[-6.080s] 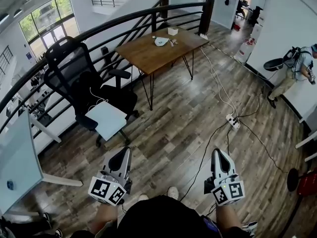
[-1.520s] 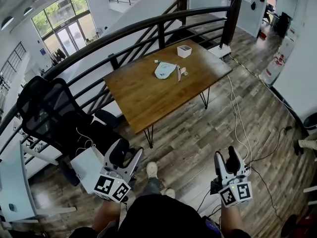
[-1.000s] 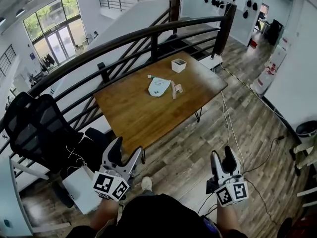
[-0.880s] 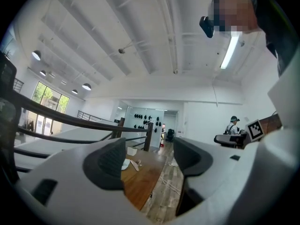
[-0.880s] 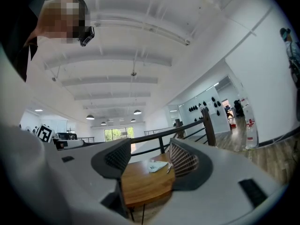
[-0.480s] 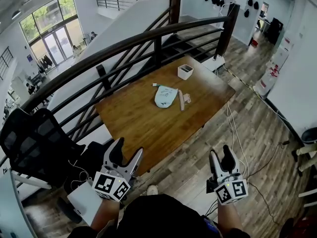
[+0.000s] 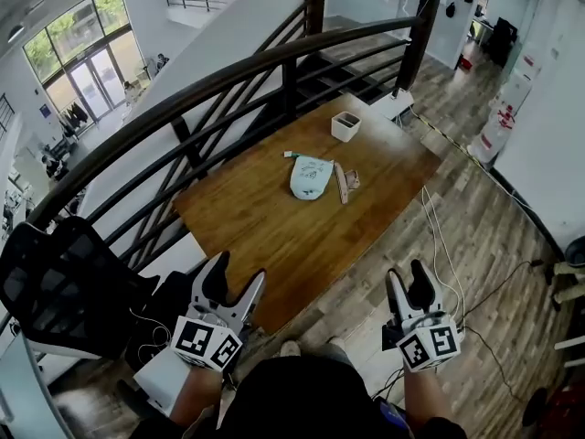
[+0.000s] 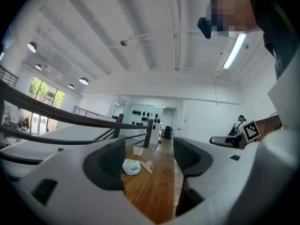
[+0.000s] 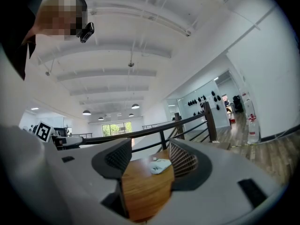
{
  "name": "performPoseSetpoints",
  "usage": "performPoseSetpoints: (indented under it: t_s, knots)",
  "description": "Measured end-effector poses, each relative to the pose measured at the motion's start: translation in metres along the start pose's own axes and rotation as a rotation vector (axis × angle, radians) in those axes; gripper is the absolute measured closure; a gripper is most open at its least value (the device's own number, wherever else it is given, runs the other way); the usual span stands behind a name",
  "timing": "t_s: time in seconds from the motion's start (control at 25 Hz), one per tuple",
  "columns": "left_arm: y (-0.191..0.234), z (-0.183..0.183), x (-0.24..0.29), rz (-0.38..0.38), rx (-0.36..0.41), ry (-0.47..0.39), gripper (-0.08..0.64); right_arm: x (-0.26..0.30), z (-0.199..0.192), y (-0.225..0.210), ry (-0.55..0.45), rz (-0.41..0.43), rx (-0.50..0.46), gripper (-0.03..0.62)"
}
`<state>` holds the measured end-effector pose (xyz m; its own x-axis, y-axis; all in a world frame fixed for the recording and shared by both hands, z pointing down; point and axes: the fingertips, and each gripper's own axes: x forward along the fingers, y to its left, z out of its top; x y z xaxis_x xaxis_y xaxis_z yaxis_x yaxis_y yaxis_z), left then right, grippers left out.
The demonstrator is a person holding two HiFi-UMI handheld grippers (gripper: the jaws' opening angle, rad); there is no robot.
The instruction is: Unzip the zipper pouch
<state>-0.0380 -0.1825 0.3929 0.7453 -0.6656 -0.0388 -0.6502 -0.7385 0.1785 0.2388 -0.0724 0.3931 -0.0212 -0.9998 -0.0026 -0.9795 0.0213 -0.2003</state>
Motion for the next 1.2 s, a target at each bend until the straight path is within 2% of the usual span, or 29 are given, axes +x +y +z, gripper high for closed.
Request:
performPoseSetpoints:
  t_s: [0.2, 0.4, 0.84, 1.2]
  knots:
    - [0.005, -0.005, 0.014, -0.013, -0.007, 0.01, 0.249, 0.017, -0.004, -0.005, 0.017, -0.011, 0.04, 0.347]
    - [0.013, -0.01, 0.032, -0.008, -0.009, 0.013, 0.249, 0.049, -0.006, -0.012, 0.028, 0.018, 0.029, 0.346]
    - [0.044, -0.011, 0.079, 0.056, -0.014, 0.012, 0.249, 0.125, -0.015, -0.035, 0.067, 0.074, 0.037, 0.347]
    - [0.064, -0.023, 0.118, 0.088, -0.02, 0.049, 0.249, 0.192, -0.052, -0.065, 0.167, 0.084, 0.066, 0.351]
